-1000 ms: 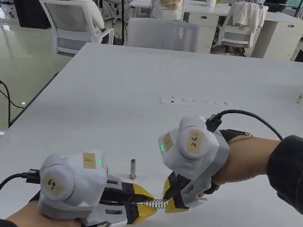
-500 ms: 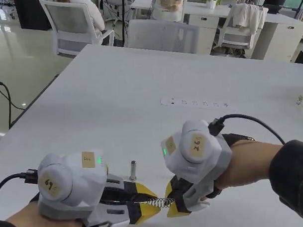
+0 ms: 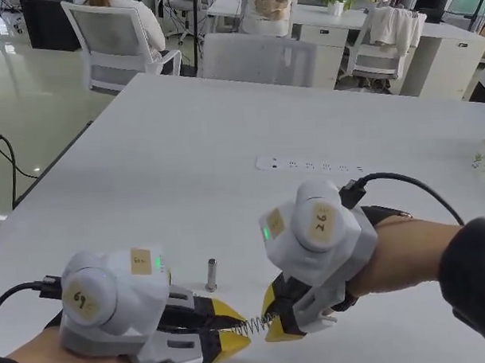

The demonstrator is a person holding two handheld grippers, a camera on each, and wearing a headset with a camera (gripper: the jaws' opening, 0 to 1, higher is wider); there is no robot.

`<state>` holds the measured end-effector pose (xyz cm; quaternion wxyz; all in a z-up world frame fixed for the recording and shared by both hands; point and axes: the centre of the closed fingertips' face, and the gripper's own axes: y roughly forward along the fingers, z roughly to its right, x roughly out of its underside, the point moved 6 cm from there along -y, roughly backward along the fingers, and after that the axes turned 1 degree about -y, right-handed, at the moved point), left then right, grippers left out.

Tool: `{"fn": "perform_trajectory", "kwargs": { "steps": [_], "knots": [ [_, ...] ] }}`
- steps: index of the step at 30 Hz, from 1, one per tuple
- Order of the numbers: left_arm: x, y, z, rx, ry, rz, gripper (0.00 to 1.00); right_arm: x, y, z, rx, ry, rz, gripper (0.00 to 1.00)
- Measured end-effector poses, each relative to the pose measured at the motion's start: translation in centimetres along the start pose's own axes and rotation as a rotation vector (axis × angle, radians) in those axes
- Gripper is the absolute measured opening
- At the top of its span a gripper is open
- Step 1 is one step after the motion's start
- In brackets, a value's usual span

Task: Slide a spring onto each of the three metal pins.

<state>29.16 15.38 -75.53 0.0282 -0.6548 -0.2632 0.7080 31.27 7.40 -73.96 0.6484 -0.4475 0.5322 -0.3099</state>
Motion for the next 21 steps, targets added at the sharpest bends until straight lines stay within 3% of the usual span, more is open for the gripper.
{"fn": "perform_trajectory", "kwargs": {
  "steps": [8,21],
  "knots": [
    [0.5,0.2,0.2,0.01,0.01,-0.028,0.02,-1.3,-0.7,-0.4,-0.017,0.008,0.034,0.08],
    [0.6,0.2,0.3,0.016,-0.004,-0.02,0.02,-2.8,-1.0,-0.4,-0.029,0.015,0.078,0.08]
  ]
}}
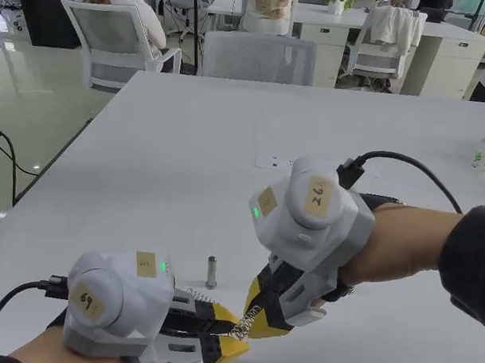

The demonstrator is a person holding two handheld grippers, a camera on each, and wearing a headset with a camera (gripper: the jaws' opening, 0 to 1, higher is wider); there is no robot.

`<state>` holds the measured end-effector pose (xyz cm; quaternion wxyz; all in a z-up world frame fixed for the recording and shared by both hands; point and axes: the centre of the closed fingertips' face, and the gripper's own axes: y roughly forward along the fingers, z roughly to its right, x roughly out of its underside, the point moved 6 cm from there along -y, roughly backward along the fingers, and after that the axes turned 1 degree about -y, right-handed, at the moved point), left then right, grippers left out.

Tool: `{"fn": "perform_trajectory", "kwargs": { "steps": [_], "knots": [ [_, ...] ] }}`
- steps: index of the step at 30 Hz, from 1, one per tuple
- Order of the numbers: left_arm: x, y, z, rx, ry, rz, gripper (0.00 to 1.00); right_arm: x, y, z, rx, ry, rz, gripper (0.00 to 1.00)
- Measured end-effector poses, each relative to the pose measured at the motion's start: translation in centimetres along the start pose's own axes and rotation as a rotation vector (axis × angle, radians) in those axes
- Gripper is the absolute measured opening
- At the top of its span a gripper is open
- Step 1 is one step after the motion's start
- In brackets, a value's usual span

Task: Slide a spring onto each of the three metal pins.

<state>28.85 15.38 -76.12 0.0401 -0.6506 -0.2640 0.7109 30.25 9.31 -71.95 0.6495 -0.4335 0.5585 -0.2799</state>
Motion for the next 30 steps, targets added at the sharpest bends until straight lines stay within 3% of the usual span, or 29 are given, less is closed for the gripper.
{"fn": "perform_trajectory", "kwargs": {
  "steps": [17,30],
  "knots": [
    [0.03,0.07,0.05,0.004,-0.017,0.005,0.03,-0.51,0.15,-0.03,-0.001,-0.023,-0.018,0.08],
    [0.0,-0.21,-0.14,-0.003,-0.058,0.019,0.17,0.24,0.18,0.17,0.006,-0.018,-0.041,0.08]
  ]
}}
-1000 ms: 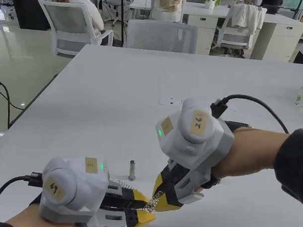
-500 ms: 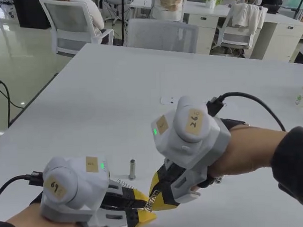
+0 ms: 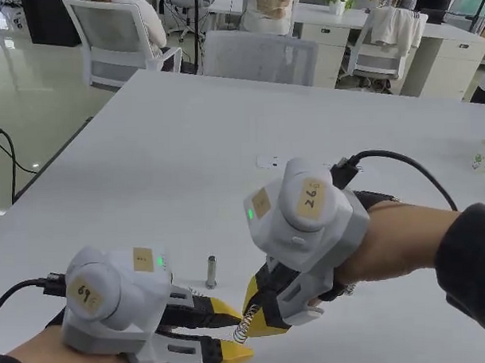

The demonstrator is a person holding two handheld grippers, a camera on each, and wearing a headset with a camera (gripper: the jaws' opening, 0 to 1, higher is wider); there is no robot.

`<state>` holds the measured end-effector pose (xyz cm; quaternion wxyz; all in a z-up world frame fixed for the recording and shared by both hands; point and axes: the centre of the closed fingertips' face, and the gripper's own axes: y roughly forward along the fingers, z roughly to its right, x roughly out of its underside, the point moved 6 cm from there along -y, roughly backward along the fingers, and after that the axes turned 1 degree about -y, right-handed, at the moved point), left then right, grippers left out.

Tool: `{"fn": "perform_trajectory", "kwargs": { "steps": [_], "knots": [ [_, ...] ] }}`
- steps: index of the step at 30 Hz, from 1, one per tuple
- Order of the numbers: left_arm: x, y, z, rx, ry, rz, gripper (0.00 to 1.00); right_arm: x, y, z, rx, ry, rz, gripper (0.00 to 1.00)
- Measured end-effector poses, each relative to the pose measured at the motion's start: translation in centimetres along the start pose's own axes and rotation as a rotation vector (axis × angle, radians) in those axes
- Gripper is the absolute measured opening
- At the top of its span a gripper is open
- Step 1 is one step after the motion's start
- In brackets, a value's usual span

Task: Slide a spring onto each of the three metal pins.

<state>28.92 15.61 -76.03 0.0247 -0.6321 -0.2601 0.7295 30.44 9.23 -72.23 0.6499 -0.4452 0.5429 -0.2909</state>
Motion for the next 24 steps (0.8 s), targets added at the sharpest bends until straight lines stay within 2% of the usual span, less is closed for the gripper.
{"fn": "perform_trajectory", "kwargs": {
  "steps": [15,24],
  "knots": [
    [0.4,-0.6,-0.6,-0.055,-0.057,0.0,0.41,1.1,-0.3,0.0,0.006,0.019,-0.019,0.08],
    [1.1,-1.7,-1.4,-0.103,-0.089,0.013,0.48,2.2,-0.6,0.3,0.019,0.036,-0.034,0.08]
  ]
}}
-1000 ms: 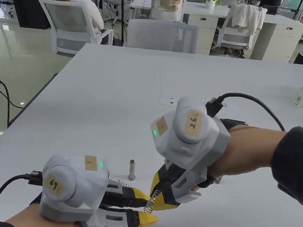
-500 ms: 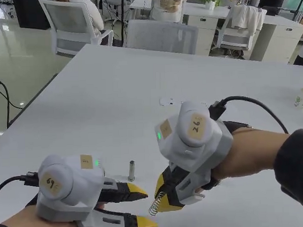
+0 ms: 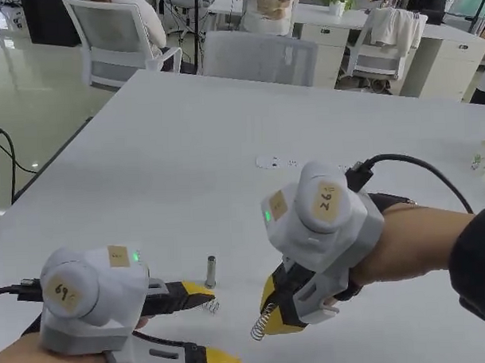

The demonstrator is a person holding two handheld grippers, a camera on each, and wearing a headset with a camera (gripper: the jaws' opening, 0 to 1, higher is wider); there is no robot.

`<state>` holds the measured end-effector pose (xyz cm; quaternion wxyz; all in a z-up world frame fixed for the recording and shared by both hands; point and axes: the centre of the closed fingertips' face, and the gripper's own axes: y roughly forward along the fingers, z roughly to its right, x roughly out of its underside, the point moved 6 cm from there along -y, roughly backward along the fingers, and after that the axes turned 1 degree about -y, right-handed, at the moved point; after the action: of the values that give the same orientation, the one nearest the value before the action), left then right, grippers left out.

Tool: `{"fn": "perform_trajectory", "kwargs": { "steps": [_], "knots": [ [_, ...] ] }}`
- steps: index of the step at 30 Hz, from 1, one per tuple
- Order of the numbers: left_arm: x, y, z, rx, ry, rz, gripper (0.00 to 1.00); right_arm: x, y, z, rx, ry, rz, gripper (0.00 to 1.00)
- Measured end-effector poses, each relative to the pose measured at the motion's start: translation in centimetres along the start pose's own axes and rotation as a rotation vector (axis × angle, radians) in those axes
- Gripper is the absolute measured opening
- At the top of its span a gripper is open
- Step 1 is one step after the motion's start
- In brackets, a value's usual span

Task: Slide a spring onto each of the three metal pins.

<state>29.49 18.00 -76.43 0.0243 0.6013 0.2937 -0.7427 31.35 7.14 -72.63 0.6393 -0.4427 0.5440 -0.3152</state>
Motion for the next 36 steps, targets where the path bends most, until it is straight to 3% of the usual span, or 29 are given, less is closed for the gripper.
{"fn": "perform_trajectory", "kwargs": {
  "steps": [19,36],
  "knots": [
    [1.0,-2.2,-1.6,-0.1,-0.047,0.033,0.54,1.8,-1.0,0.9,0.02,0.052,-0.016,0.08],
    [1.2,-3.1,-2.2,-0.141,-0.054,0.049,0.55,4.4,-3.3,2.3,0.065,0.111,-0.045,0.08]
  ]
}}
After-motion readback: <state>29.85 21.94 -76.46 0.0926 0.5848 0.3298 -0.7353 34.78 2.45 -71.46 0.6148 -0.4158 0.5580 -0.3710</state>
